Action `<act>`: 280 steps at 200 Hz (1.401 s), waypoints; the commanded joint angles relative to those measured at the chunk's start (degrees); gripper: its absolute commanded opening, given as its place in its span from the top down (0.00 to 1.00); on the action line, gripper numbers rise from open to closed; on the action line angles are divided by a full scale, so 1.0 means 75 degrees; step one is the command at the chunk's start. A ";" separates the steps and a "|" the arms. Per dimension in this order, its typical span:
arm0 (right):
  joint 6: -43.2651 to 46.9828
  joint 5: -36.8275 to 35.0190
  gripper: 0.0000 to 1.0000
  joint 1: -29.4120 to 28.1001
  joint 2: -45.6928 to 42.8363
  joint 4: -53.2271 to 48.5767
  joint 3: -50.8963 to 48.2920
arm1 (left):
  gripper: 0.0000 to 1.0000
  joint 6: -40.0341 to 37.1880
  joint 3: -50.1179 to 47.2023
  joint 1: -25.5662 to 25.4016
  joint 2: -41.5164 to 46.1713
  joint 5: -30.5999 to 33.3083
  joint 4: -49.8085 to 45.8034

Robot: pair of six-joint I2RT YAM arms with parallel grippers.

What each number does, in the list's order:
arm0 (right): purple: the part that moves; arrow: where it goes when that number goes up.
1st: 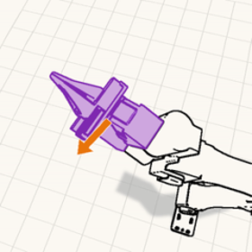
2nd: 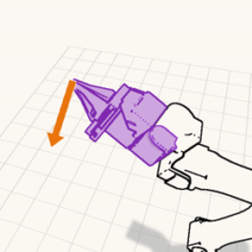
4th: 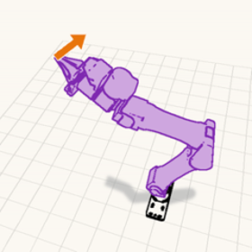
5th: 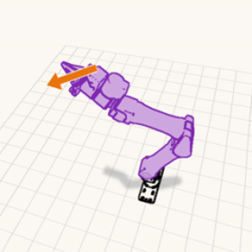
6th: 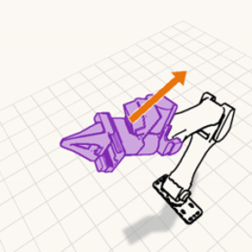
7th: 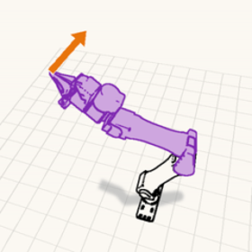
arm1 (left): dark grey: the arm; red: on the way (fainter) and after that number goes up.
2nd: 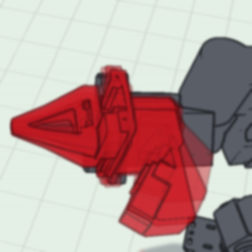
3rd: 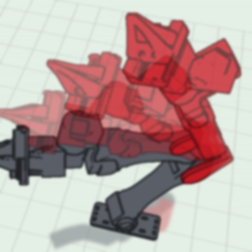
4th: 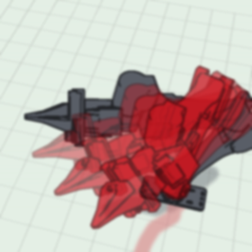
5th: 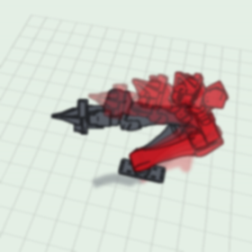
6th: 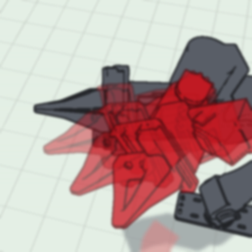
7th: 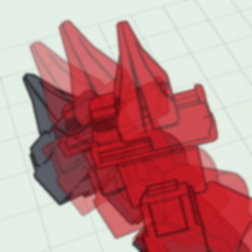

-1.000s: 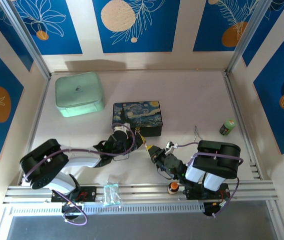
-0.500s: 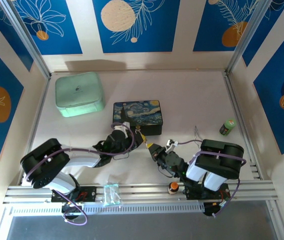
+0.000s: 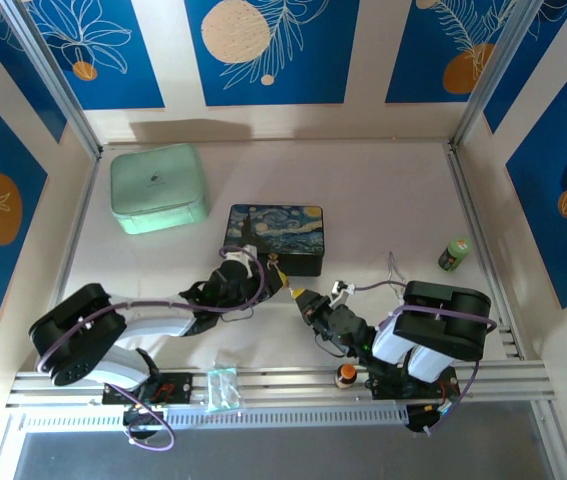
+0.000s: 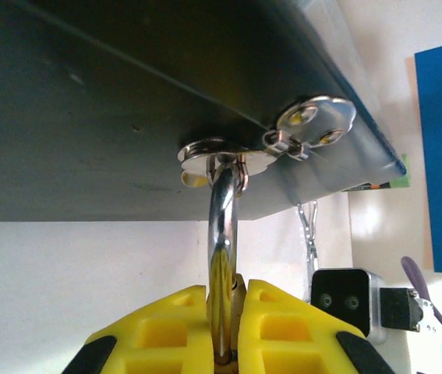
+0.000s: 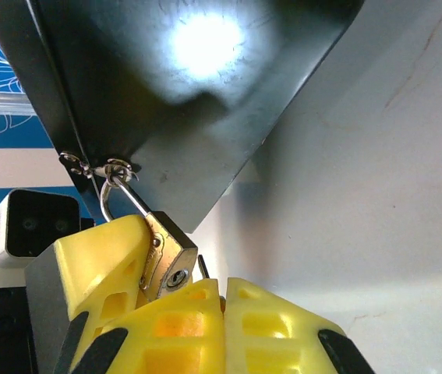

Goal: Unlock the padlock with the key

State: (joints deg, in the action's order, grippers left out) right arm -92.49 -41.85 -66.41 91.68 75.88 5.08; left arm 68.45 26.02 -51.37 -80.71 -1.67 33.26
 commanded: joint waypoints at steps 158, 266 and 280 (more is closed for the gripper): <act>0.0307 -0.0307 1.00 -0.0041 -0.0073 0.0384 0.0047 | 1.00 0.0275 0.0314 -0.0060 -0.0642 -0.0350 0.1179; 0.0659 -0.0201 1.00 0.0366 0.0006 0.0602 -0.0008 | 1.00 0.1006 0.0222 -0.0356 -0.0701 -0.0748 0.1949; 0.0857 -0.0135 1.00 0.0377 -0.0007 0.0569 0.0094 | 1.00 0.0997 0.0262 -0.0391 -0.0721 -0.0761 0.1914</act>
State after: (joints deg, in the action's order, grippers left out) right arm -89.89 -41.60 -64.53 92.44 77.69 5.02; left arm 74.61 26.74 -51.77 -87.09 -1.80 41.50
